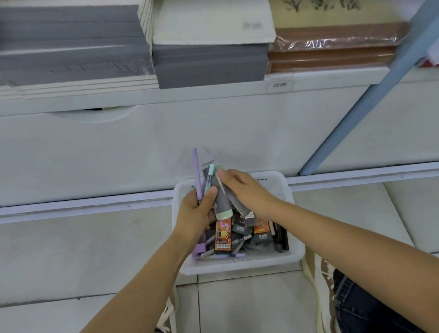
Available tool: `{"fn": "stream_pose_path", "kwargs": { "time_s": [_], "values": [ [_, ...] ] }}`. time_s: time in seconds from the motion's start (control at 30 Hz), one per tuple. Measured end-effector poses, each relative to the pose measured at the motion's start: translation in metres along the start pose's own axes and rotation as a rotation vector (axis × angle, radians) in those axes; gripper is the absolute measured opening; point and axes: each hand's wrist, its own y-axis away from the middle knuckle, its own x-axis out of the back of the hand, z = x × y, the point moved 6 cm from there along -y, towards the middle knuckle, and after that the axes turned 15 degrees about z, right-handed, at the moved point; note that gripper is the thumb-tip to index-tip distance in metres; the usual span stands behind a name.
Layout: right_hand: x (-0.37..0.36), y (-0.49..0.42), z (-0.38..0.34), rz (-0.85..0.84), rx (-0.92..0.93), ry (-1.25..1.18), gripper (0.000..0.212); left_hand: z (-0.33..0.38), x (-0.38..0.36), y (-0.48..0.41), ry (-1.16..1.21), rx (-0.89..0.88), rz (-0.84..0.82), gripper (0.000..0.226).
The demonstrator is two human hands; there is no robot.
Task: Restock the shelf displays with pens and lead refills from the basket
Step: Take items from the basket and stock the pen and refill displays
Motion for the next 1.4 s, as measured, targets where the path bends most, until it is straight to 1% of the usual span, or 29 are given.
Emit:
{"fn": "stream_pose_path", "kwargs": {
  "time_s": [0.03,0.13,0.2,0.37,0.47,0.5,0.6,0.7,0.73,0.83,0.9,1.03,1.17,1.3,1.4],
  "values": [
    [0.004,0.0,-0.011,-0.001,0.01,-0.012,0.048,0.01,0.002,0.001,-0.02,-0.026,0.02,0.029],
    [0.02,0.004,-0.049,0.003,0.076,-0.032,0.024,0.037,0.009,0.005,-0.002,-0.09,0.091,0.03],
    [0.031,0.012,-0.076,-0.003,0.129,-0.059,0.02,0.058,0.013,0.012,0.035,-0.127,0.118,0.032],
    [0.063,0.034,-0.141,0.029,0.199,-0.259,0.024,0.116,0.016,0.037,0.091,-0.222,0.069,0.029],
    [0.078,0.043,-0.175,0.011,0.12,-0.396,0.043,0.156,0.014,0.056,0.108,-0.29,0.014,0.03],
    [0.084,0.047,-0.187,0.009,0.122,-0.417,0.045,0.171,0.013,0.062,0.105,-0.317,0.001,0.03],
    [0.103,0.064,-0.228,0.013,0.252,-0.412,0.035,0.213,0.008,0.079,0.092,-0.393,-0.011,0.034],
    [0.13,0.084,-0.273,0.045,0.439,-0.391,0.018,0.257,0.004,0.094,0.088,-0.496,-0.004,0.027],
    [0.141,0.09,-0.288,0.07,0.502,-0.376,0.016,0.271,0.002,0.099,0.093,-0.531,-0.011,0.028],
    [0.181,0.104,-0.332,0.19,0.642,-0.336,0.02,0.31,-0.003,0.11,0.096,-0.605,-0.006,0.033],
    [0.212,0.111,-0.361,0.277,0.725,-0.338,0.018,0.333,-0.006,0.117,0.099,-0.656,-0.002,0.031],
    [0.273,0.117,-0.408,0.463,0.837,-0.344,0.015,0.374,-0.016,0.126,0.097,-0.753,-0.009,0.03],
    [0.312,0.112,-0.434,0.609,0.898,-0.275,0.014,0.398,-0.028,0.125,0.11,-0.778,-0.011,0.031],
    [0.325,0.094,-0.443,0.684,0.905,-0.139,0.013,0.411,-0.034,0.118,0.093,-0.786,-0.002,0.032],
    [0.329,0.078,-0.445,0.739,0.903,-0.011,0.013,0.416,-0.036,0.112,0.099,-0.776,-0.013,0.029]
  ]
}}
